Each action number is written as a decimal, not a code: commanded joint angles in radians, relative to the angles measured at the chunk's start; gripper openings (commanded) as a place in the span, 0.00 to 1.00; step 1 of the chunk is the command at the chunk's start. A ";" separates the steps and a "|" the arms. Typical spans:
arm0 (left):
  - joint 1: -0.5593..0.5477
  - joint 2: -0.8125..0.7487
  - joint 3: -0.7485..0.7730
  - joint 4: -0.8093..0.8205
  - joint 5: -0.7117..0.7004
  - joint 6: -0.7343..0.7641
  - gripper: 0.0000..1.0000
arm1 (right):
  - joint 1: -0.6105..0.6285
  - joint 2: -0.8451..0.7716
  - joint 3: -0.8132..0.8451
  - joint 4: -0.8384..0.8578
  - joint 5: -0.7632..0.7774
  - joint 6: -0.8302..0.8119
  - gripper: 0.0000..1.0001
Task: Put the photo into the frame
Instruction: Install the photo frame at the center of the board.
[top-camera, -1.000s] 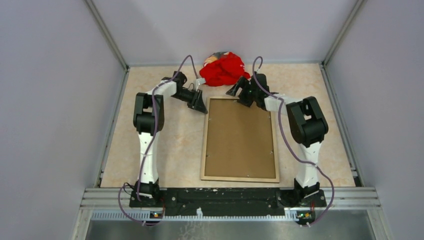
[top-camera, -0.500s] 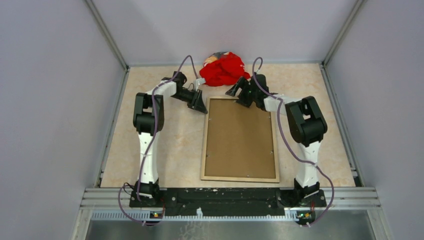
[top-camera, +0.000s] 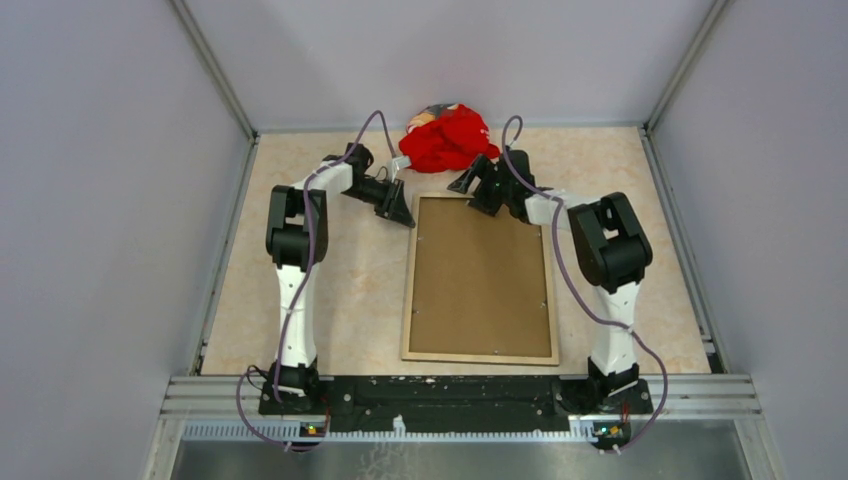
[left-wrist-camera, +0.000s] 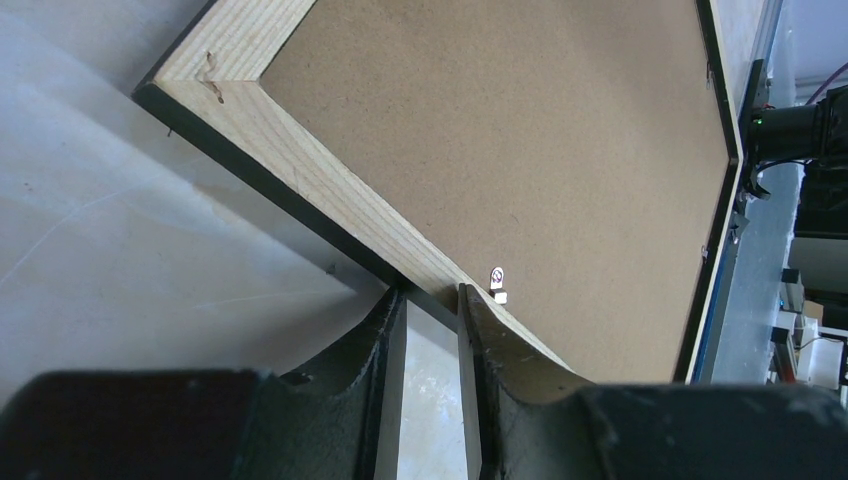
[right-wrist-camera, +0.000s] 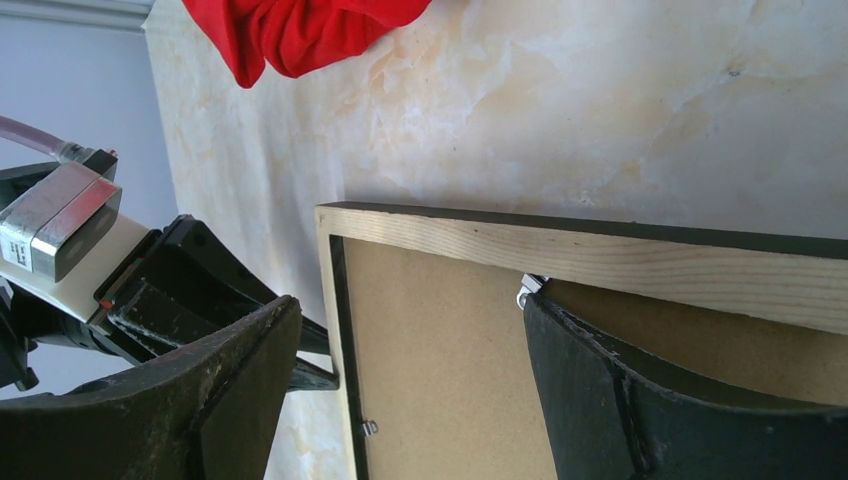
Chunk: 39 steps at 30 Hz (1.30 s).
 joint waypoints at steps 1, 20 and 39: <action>-0.018 -0.030 -0.023 0.016 -0.033 0.028 0.30 | 0.011 0.027 0.031 0.019 -0.002 0.004 0.82; -0.018 -0.032 -0.022 0.009 -0.026 0.034 0.29 | 0.001 0.031 0.054 -0.004 -0.010 -0.012 0.82; 0.003 -0.074 -0.023 -0.010 -0.020 0.040 0.32 | 0.014 -0.068 0.070 -0.084 0.053 -0.076 0.82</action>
